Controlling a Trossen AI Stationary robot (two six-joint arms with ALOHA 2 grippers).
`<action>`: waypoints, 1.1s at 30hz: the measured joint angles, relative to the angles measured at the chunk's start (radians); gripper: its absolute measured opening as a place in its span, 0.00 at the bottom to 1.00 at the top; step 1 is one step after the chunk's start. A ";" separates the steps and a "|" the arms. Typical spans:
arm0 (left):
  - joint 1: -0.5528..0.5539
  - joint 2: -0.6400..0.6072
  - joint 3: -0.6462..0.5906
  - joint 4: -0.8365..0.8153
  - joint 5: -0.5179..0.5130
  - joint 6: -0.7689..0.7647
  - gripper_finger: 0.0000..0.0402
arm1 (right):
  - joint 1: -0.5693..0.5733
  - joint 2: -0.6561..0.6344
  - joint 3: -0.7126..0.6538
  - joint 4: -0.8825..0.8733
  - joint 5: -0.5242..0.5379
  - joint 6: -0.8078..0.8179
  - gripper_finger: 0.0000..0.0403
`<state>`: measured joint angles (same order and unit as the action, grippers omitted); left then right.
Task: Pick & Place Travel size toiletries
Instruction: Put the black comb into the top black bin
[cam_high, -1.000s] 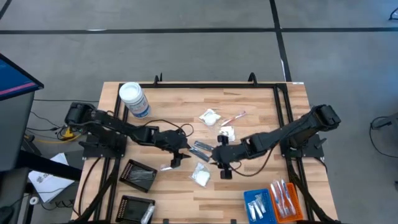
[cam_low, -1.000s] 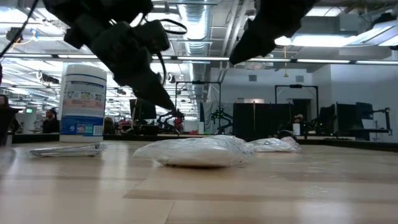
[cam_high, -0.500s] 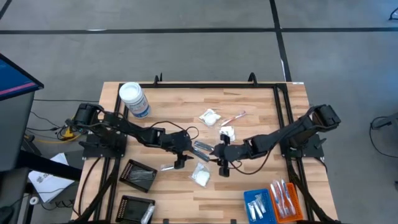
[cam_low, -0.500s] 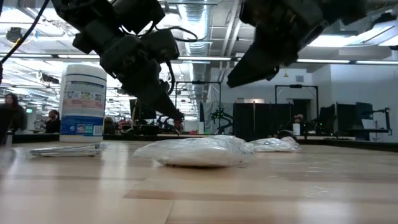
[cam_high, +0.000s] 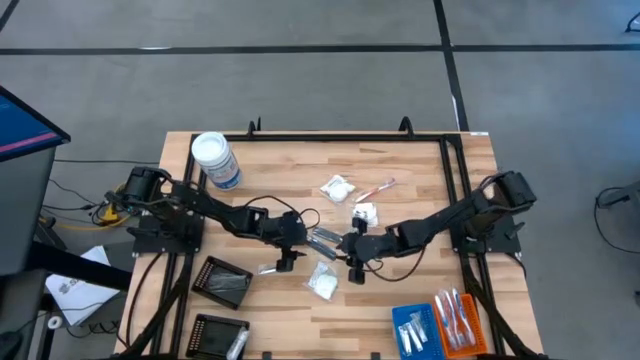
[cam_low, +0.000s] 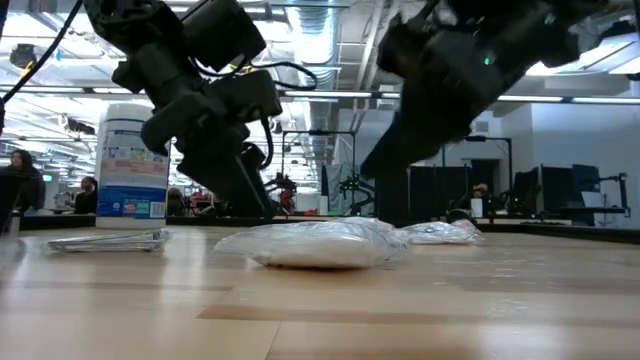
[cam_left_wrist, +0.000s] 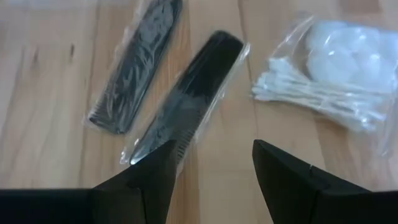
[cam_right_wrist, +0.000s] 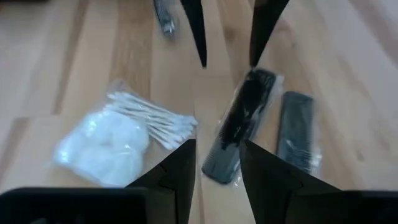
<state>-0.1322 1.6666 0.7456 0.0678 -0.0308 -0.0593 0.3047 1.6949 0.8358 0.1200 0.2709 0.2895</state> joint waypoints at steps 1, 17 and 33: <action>0.000 0.001 0.000 -0.003 -0.001 0.000 0.51 | 0.000 0.027 0.009 0.000 0.000 0.000 0.29; -0.006 0.002 0.001 0.017 -0.052 0.084 0.51 | 0.010 0.107 0.096 -0.088 0.026 -0.052 0.29; -0.006 0.159 0.070 0.077 -0.075 0.164 0.51 | 0.011 0.121 0.093 -0.113 0.071 -0.005 0.29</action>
<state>-0.1387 1.8252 0.8159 0.1450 -0.1054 0.1051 0.3157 1.8159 0.9283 0.0072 0.3420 0.2847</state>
